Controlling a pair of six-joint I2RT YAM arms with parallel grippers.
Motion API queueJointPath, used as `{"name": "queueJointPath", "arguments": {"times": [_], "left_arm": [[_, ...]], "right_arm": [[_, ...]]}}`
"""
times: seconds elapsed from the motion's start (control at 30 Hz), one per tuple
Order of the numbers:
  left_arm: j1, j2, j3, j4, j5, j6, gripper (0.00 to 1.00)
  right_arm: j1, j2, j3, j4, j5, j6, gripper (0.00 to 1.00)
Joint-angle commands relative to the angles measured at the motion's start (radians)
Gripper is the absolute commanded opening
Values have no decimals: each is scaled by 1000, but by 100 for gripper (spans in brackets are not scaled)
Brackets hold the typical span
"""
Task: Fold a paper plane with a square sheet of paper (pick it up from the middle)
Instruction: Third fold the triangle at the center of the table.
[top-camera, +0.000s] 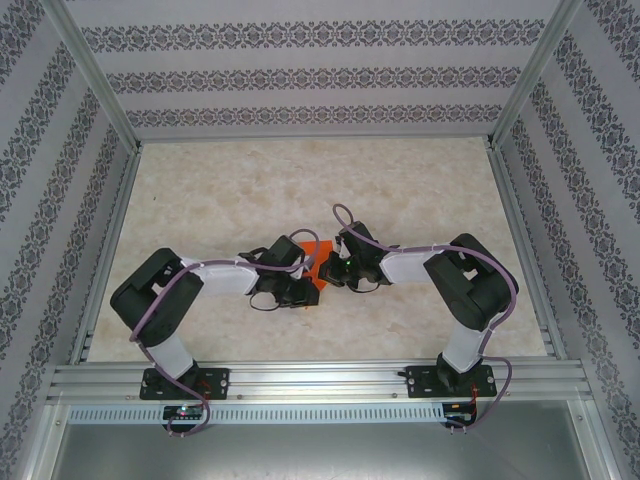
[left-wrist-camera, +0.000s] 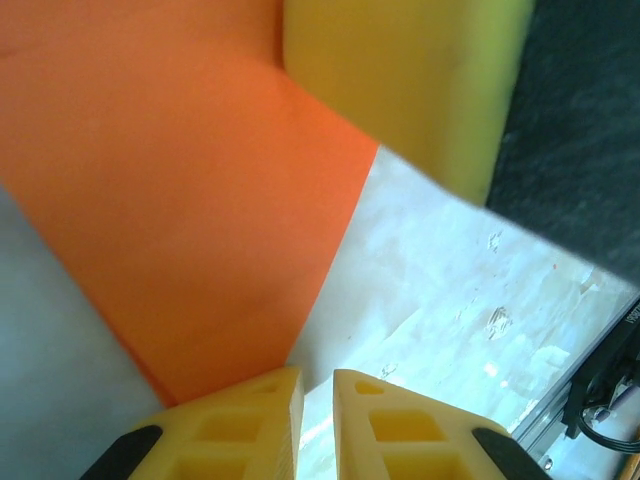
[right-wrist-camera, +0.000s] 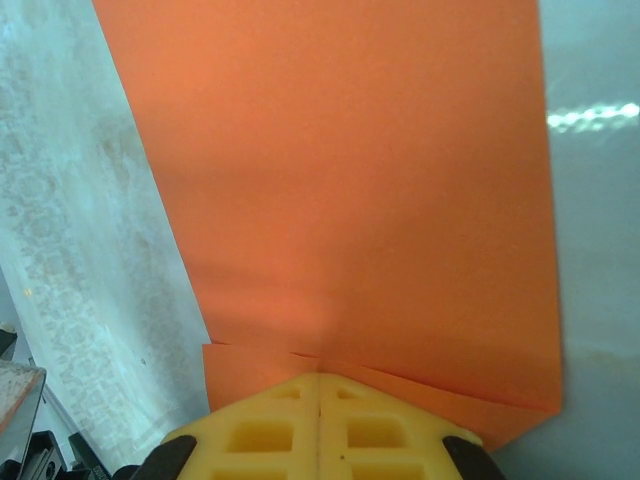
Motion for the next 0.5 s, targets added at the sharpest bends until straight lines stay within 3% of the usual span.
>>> {"name": "queueJointPath", "arguments": {"times": [0.0,0.3,0.47], "left_arm": [[-8,-17,-62,-104,-22,11,19],[24,-150,-156,41,103,-107,17],[46,-250,-128,95,95,-159,21]], "right_arm": [[0,56,-16,-98,89,-18,5],[0,56,-16,-96,87,-19,5],[4,50,-18,-69,83,2,5]]}}
